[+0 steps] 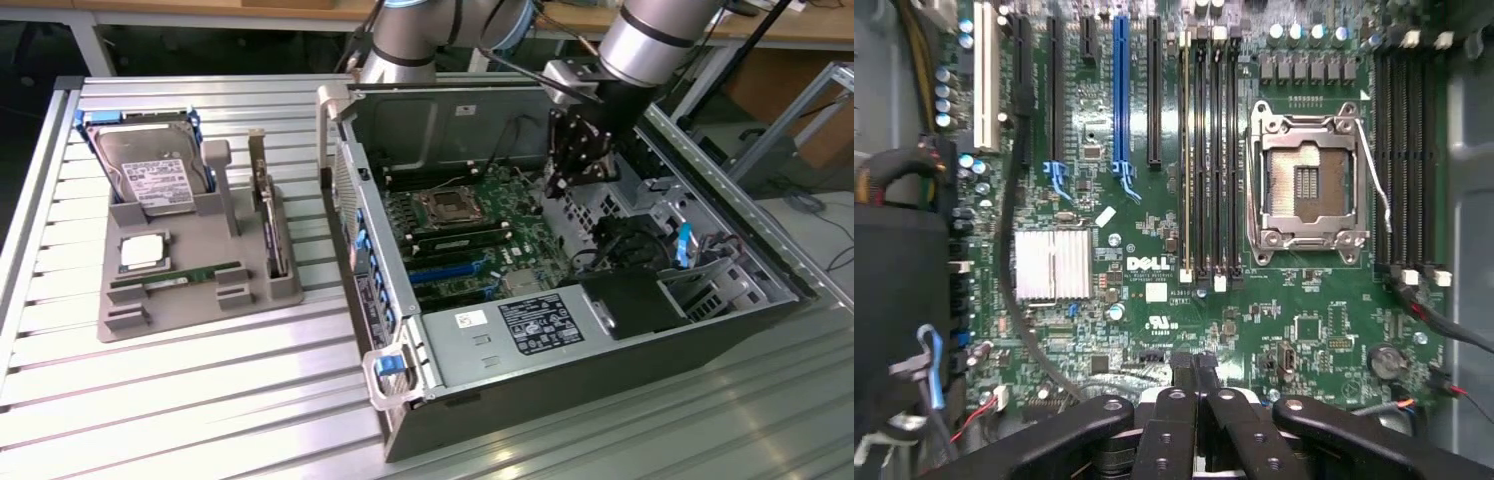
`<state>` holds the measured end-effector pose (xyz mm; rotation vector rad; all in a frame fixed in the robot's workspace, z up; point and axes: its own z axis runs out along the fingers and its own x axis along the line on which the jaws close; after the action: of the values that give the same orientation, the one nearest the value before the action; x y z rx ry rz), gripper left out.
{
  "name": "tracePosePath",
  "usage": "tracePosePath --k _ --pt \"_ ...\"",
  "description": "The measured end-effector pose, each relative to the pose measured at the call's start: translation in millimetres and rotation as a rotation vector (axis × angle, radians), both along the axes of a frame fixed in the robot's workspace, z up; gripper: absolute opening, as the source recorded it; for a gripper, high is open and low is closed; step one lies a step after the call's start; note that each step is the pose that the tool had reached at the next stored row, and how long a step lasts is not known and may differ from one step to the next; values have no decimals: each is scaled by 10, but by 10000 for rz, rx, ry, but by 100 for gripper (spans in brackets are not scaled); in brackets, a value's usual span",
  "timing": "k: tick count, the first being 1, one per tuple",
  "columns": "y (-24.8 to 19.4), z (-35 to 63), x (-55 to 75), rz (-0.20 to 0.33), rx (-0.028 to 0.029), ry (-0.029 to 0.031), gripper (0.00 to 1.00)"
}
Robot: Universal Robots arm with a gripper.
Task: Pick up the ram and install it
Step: 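Press down the ram until it locks into place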
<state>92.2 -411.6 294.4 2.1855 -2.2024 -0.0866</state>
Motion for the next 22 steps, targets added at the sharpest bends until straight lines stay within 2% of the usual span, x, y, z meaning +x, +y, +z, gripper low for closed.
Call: tracePosePath --k 2,12,15,20,22 --pt "0 134 1 0 -14 0 10" --pt "0 166 1 -92 -20 0 10" --pt "0 171 1 -369 -22 0 10" --pt "0 171 1 -1463 -25 2 10" --pt "0 171 1 -1658 -24 2 10"
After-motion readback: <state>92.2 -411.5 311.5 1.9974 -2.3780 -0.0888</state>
